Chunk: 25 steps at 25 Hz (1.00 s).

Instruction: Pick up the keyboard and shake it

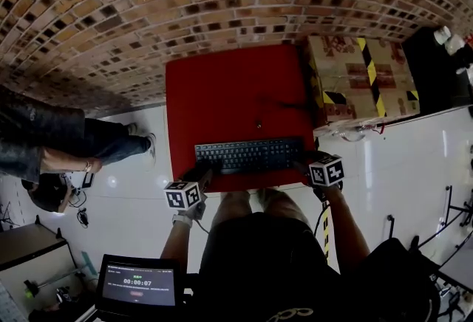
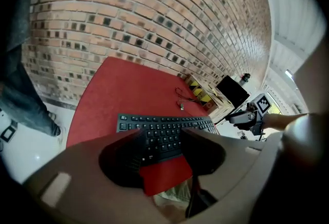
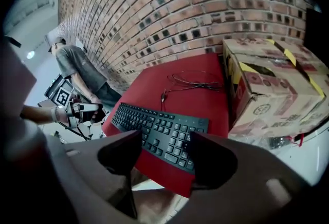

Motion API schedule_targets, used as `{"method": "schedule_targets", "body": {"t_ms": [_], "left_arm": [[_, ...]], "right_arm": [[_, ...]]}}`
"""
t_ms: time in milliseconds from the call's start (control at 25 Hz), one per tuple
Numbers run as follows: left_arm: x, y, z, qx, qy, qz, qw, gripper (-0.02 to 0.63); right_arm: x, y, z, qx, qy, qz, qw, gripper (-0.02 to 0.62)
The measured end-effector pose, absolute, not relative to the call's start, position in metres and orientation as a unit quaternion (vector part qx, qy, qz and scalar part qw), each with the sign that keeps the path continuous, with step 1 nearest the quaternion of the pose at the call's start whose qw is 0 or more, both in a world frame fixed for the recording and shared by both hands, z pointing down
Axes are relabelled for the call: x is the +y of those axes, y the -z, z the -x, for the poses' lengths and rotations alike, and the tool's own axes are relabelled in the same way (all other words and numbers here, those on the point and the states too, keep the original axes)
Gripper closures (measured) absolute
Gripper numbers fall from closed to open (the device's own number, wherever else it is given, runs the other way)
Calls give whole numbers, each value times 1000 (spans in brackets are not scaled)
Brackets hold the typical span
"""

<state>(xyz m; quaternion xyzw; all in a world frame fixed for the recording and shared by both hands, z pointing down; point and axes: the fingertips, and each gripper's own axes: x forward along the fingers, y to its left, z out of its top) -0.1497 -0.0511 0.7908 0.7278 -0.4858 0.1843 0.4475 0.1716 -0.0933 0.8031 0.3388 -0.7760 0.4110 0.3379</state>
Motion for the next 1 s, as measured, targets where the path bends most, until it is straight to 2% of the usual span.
{"method": "schedule_targets", "body": {"t_ms": [120, 280, 680, 1000], "left_arm": [[-50, -816, 159, -481, -199, -714, 468, 333], [-59, -841, 171, -465, -221, -706, 487, 285], [-75, -890, 178, -422, -261, -690, 527, 276], [-78, -897, 173, -431, -297, -679, 514, 290]], "right_arm": [[-97, -825, -174, -766, -410, -335, 364, 283], [-106, -857, -180, -747, -415, -332, 400, 232], [-113, -894, -177, -715, -441, -333, 428, 209], [-116, -900, -177, -711, -416, -342, 453, 209]]}}
